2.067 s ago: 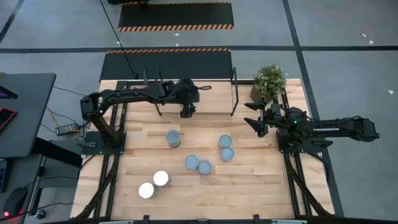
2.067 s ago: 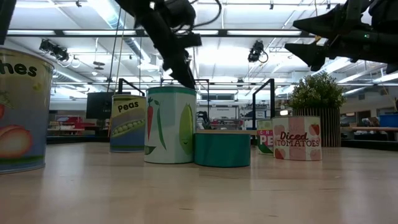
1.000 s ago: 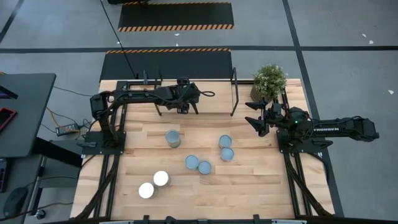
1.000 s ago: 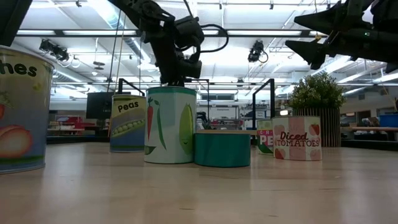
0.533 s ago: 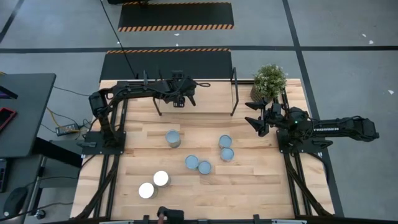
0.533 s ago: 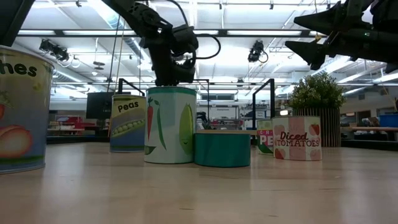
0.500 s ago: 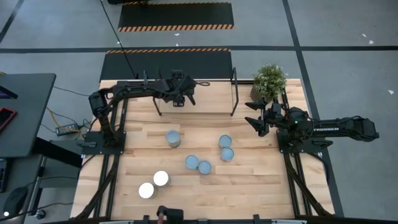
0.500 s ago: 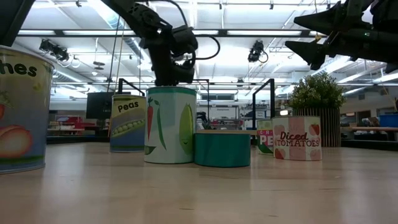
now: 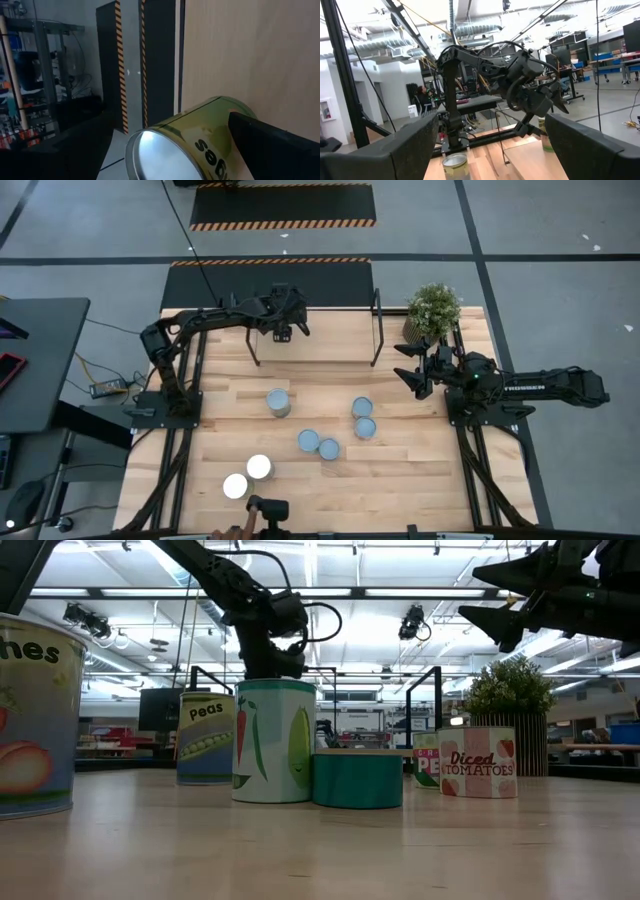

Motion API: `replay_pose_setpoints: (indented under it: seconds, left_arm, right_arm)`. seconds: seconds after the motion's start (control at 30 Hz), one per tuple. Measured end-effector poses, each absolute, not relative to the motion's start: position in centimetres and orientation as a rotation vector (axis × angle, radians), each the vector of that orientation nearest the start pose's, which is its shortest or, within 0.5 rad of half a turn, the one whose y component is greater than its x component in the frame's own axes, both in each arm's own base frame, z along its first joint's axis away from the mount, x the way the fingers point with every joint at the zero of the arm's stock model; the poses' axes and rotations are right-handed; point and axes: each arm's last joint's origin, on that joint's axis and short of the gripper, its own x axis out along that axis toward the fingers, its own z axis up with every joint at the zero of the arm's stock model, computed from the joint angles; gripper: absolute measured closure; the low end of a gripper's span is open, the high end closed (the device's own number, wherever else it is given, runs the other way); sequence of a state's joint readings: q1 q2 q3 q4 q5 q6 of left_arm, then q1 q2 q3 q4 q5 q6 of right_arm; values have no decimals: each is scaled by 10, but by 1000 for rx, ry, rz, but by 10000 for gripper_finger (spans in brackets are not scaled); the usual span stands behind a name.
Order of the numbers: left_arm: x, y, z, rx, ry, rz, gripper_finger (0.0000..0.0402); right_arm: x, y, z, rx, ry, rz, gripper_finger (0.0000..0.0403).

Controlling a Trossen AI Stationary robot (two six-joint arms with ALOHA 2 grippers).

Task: Pick and place cans onto a shelf
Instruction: Put the canned oranges on the shelf, then put the canned peas on the shelf

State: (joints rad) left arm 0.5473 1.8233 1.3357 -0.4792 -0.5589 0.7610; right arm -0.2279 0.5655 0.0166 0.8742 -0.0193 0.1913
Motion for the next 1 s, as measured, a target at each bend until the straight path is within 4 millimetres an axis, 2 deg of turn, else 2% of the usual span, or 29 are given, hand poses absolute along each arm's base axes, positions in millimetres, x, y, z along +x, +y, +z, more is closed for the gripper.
replay_pose_setpoints:
  seconds: [0.2,0.3,0.73,0.87,1.0]
  left_arm:
    - [311,224,221,596,1348,569,4]
    - [311,222,221,602,1358,564,8]
    - [332,180,224,771,1400,521,15]
    - [328,166,237,695,1346,483,15]
    - [322,141,257,580,1243,364,15]
  right_arm:
    - [126,-29,199,148,-342,-175,30]
    - [126,-29,199,149,-342,-175,30]
    - [126,-29,200,147,-349,-175,30]
    - [126,-29,198,149,-331,-174,30]
    - [127,-29,197,143,-319,-180,30]
